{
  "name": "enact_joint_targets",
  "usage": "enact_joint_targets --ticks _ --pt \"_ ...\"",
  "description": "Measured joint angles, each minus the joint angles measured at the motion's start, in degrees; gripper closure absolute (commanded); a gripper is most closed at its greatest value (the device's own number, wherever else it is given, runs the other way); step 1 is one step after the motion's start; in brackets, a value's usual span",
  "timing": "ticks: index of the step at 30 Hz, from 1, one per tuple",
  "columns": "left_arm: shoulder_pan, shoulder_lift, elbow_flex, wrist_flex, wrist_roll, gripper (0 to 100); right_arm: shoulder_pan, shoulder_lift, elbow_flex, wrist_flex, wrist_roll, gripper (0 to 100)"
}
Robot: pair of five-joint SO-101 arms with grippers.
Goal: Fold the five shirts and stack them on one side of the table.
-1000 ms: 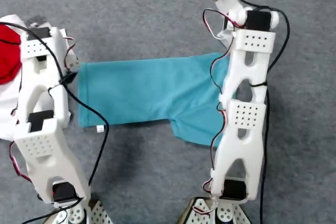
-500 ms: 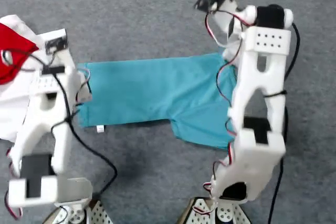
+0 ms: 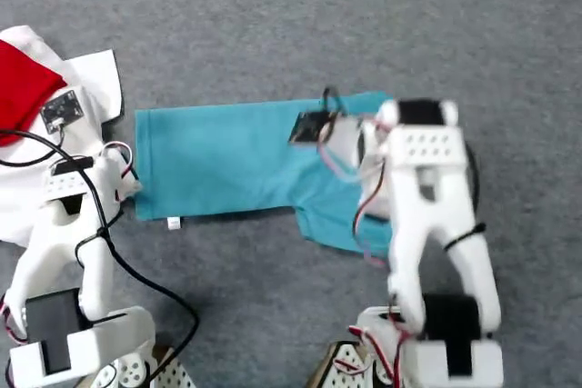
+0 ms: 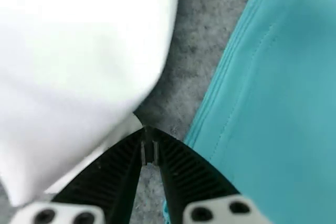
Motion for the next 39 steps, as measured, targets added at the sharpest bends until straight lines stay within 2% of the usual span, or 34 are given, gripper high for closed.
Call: enact_joint_targets --ticks 3,7,13,21,28,39 --pt "0.00 0.00 0.00 0.00 0.00 98 -3.96 -5.63 9.41 -3.69 0.00 84.1" --pt "-0.97 0.00 0.00 0.00 0.09 98 -5.63 -8.97 18.29 -9.14 0.00 78.0" --pt "-1.41 0.00 0.00 0.00 0.09 98 -5.89 -6.24 21.01 -14.24 0.00 78.9" --pt "-1.41 0.00 0.00 0.00 0.09 98 -5.89 5.89 21.01 -23.21 -0.26 78.9" --pt "-1.41 0.00 0.00 0.00 0.09 98 -5.89 9.67 19.78 -24.70 -0.44 79.0" --pt "-1.41 0.00 0.00 0.00 0.09 98 -5.36 10.46 19.34 -27.25 -0.62 96.6"
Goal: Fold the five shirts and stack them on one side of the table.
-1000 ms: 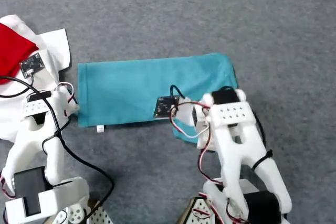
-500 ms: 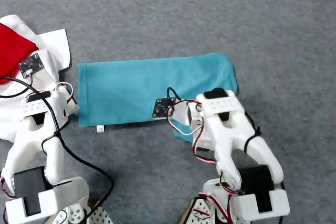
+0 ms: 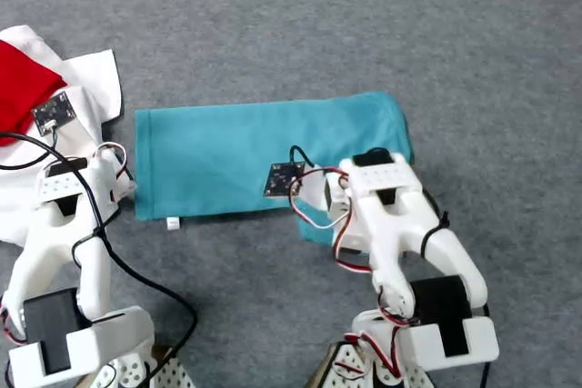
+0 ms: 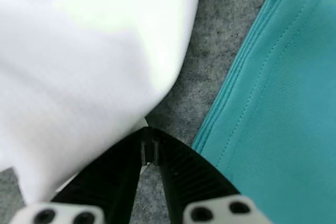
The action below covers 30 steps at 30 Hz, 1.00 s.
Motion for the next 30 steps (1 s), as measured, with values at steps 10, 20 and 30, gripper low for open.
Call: enact_joint_targets --ticks 10,20,30 --pt "0.00 0.00 0.00 0.00 0.00 98 0.70 0.79 -0.44 -0.35 -0.70 99.5" --pt "0.00 0.00 0.00 0.00 0.00 98 0.70 2.11 -15.74 12.04 -4.04 99.5" --pt "0.00 0.00 0.00 0.00 0.00 98 0.70 12.40 -42.02 22.68 -4.04 99.5"
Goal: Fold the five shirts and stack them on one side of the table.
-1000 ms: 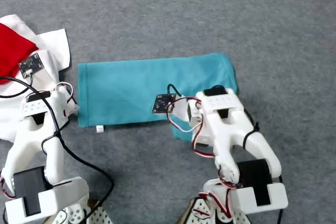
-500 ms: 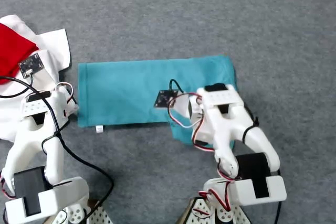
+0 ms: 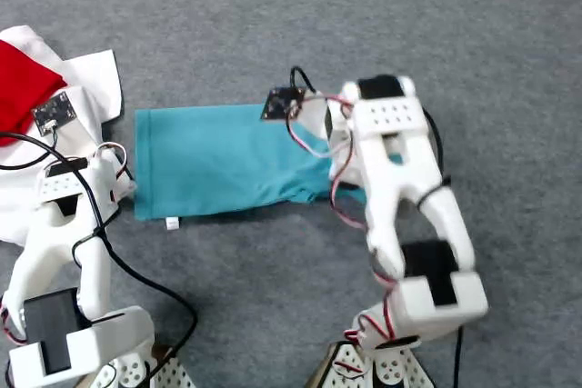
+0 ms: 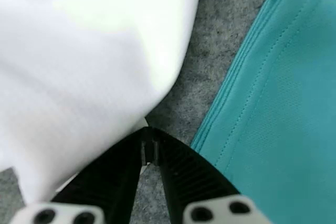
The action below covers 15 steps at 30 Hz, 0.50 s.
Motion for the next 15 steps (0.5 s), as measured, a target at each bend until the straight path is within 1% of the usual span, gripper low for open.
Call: enact_joint_targets --ticks 7,10,15 --pt "0.00 0.00 0.00 0.00 0.00 98 0.00 17.32 -25.05 8.44 0.00 99.5" --pt "0.00 0.00 0.00 0.00 0.00 98 0.00 24.88 -35.87 12.31 1.58 99.4" --pt "0.00 0.00 0.00 0.00 0.00 98 -0.53 36.31 -51.60 14.24 3.69 99.4"
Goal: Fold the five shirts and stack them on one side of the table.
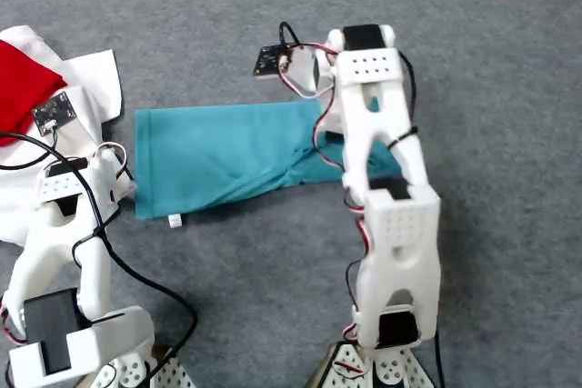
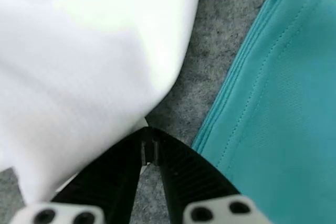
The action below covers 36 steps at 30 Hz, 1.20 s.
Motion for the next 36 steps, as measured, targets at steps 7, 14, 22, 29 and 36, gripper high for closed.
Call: enact_joint_targets --ticks 7,14,22,29,36 --pt "0.00 0.00 0.00 0.00 0.00 98 -2.11 6.51 -12.22 1.58 2.02 74.4" --pt "0.00 0.00 0.00 0.00 0.00 98 -2.11 2.73 -12.31 1.67 2.02 73.0" --pt "0.00 0.00 0.00 0.00 0.00 98 0.44 -17.67 10.11 1.76 2.02 97.3" --pt "0.00 0.00 0.00 0.00 0.00 98 10.11 -30.33 31.21 -7.91 -7.38 99.3" --pt "0.00 0.18 -12.04 14.42 -0.79 81 18.20 -29.01 48.70 -34.46 -28.04 99.3"
